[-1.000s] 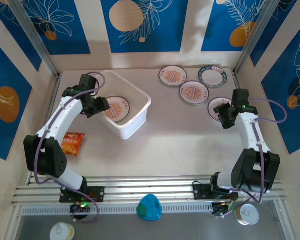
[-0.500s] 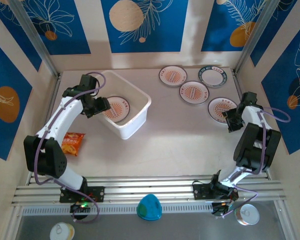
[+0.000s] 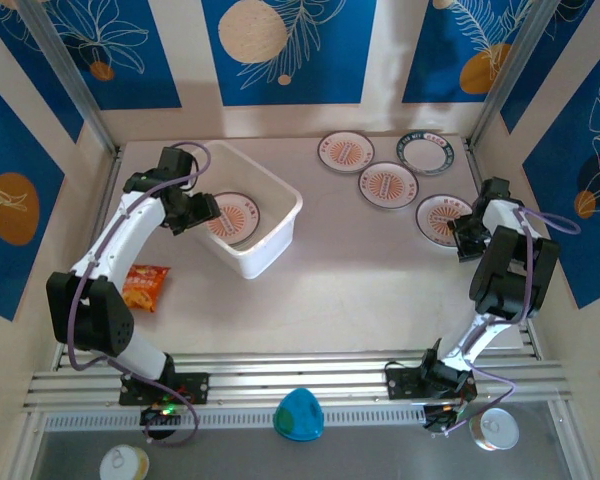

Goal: Place the plates into the plastic bin on the countertop

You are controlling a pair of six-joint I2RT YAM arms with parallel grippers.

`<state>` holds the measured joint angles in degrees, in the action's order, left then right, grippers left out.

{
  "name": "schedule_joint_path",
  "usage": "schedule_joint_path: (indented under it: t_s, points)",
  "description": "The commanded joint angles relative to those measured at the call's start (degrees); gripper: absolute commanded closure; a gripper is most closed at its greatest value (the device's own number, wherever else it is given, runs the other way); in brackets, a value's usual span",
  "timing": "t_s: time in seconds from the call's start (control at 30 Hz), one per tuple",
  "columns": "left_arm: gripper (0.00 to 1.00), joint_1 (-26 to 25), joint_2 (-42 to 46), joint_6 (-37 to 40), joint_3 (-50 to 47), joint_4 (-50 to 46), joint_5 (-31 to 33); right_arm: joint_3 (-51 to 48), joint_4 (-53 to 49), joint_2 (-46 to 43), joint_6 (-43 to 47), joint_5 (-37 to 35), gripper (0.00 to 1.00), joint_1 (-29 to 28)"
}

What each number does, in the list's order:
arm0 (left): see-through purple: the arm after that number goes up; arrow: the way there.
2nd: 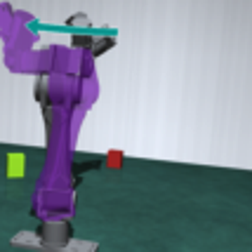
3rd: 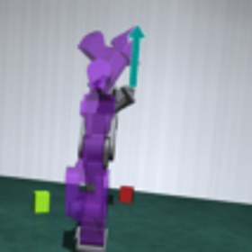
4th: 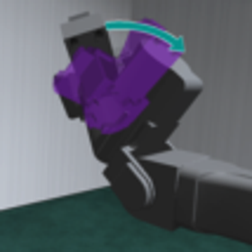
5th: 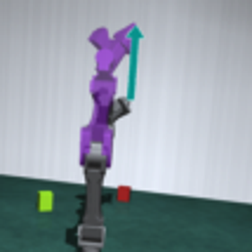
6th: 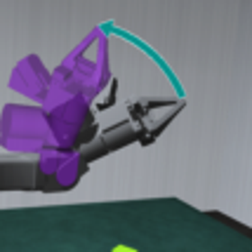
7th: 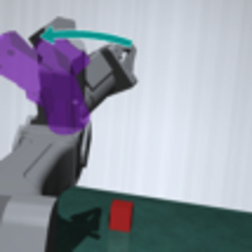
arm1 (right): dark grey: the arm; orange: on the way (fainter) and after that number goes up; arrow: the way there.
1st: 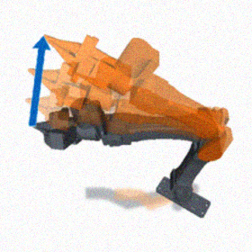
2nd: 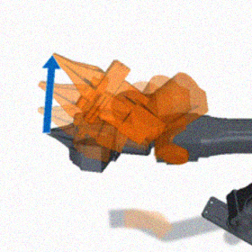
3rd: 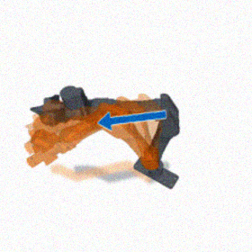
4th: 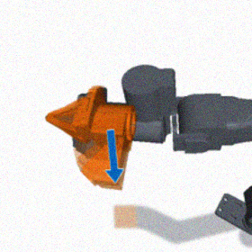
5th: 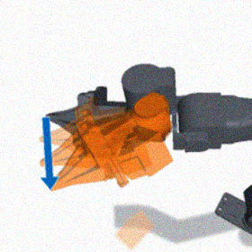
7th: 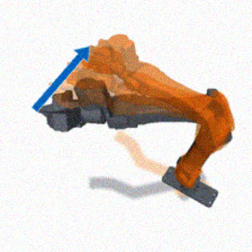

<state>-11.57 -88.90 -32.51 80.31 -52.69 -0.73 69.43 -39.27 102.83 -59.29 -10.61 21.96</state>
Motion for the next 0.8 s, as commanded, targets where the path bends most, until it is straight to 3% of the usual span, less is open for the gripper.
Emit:
schedule_joint_path:
  t_s: [0.0,0.37,0.77]
  points:
    - [0.33,-1.1,1.2,1.0,1.0,-1.7,1.1,2.6,-2.9,2.7,-0.4,-1.8,0.38,-0.5]
    - [0.33,-1.1,1.5,1.1,0.8,-1.9,1.5,6.9,-3.9,9.4,1.3,-0.7,0.39,-3.4]
    - [0.33,-1.1,6.0,0.9,-1.8,0.3,0.8,4.8,-4.1,6.0,4.4,5.7,0.43,-10.0]
